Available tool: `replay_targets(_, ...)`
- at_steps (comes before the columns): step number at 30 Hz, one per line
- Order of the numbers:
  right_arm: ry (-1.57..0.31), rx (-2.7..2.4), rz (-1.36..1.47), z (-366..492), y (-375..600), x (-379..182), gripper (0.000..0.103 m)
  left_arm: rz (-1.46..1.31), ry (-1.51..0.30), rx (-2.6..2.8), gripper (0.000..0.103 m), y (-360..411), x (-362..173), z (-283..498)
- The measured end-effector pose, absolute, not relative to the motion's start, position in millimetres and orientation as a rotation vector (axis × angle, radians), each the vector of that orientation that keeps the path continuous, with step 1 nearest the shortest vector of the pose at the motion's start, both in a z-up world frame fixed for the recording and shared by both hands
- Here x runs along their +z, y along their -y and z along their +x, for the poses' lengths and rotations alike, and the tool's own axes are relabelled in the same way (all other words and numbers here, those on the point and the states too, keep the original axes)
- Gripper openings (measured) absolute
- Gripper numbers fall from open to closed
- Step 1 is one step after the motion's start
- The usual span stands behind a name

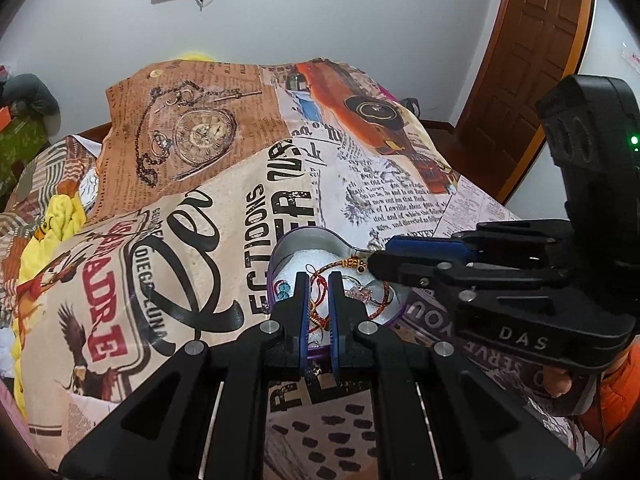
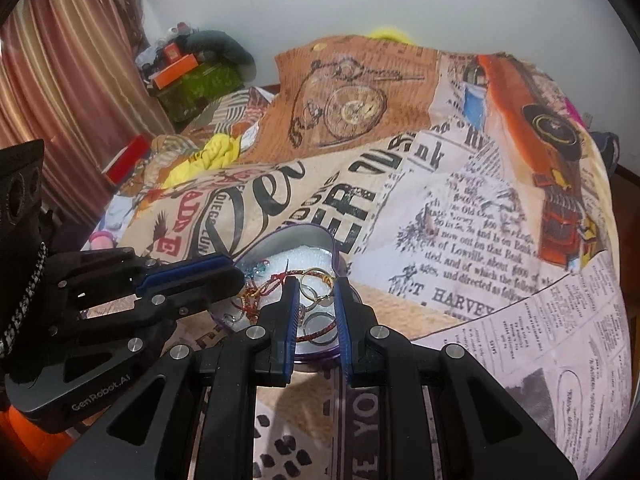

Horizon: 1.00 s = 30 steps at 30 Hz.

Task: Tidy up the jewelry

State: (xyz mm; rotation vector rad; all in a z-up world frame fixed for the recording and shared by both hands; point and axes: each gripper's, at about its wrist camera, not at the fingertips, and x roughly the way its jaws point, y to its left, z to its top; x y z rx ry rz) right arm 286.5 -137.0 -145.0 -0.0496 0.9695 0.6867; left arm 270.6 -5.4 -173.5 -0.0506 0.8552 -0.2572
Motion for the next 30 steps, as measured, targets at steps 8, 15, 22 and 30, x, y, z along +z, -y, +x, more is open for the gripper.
replay_targets(8, -0.989, 0.705, -0.079, 286, 131, -151, 0.016, -0.080, -0.868, -0.261, 0.007, 1, -174, 273)
replay_targets(15, -0.990, 0.709, -0.129, 282, 125, -148, 0.018, -0.081, -0.866, -0.238, 0.010, -4, -166, 270)
replay_targets(22, -0.936, 0.688, -0.143, 275, 129, -128, 0.030, -0.085, -0.822, -0.215, 0.013, -9, -143, 258)
replay_targets(30, -0.794, 0.639, -0.115, 251, 145, -72, 0.030, -0.075, -0.729, -0.201, 0.013, -9, -97, 233)
